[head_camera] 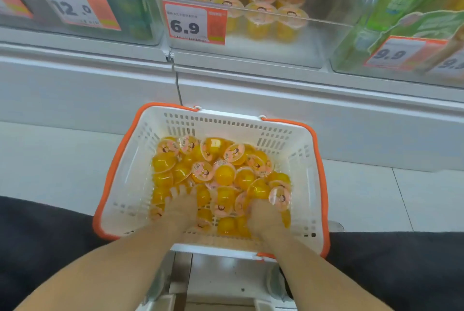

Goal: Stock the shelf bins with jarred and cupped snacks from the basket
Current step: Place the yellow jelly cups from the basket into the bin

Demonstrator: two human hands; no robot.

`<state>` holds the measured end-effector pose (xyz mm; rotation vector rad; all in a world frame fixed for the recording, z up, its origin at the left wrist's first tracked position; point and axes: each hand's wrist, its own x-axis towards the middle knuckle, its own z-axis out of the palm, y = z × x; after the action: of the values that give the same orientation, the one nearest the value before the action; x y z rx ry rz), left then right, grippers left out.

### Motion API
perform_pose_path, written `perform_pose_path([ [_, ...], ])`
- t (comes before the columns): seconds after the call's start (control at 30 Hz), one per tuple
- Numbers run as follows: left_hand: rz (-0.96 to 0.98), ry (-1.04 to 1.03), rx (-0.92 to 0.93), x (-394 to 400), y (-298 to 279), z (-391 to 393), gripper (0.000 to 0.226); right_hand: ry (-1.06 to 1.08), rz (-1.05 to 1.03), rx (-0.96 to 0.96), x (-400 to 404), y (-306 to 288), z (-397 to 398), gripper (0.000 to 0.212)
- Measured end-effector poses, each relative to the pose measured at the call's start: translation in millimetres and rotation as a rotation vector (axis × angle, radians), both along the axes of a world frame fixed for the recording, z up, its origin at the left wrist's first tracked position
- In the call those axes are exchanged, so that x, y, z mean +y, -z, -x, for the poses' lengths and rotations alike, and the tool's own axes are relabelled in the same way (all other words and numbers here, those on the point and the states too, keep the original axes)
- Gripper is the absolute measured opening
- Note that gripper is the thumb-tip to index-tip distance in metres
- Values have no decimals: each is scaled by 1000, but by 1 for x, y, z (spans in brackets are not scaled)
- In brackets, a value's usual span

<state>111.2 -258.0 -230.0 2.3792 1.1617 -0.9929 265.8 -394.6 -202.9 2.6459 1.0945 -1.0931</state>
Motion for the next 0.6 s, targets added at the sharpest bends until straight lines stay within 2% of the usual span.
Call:
perform_pose_path([
  [0.13, 45, -71, -66, 20, 6, 8, 68, 149, -44, -159, -11, 14, -19, 12],
  [0.2, 103, -136, -127, 26, 4, 7, 55, 245, 11, -117, -20, 16, -18, 10],
  [0.3, 174, -239, -212, 34, 6, 6, 43, 315, 103, -4, -26, 25, -17, 24],
  [0.37, 347, -404, -256, 42, -2, 5, 46, 309, 119, 82, -22, 27, -13, 33],
  [0.43, 681, -666, -276, 51, -15, 5, 56, 273, 130, 101, -21, 29, -10, 33],
  [0.5, 1005, -823, -313, 57, -20, 8, 71, 289, 101, 105, -23, 31, -9, 34],
  [0.57, 1188, -945, -434, 57, -26, 10, 76, 300, 62, 108, -20, 26, -11, 32],
  [0.6, 1221, -1015, -496, 57, -29, 10, 71, 308, 39, 112, -16, 24, -14, 29],
])
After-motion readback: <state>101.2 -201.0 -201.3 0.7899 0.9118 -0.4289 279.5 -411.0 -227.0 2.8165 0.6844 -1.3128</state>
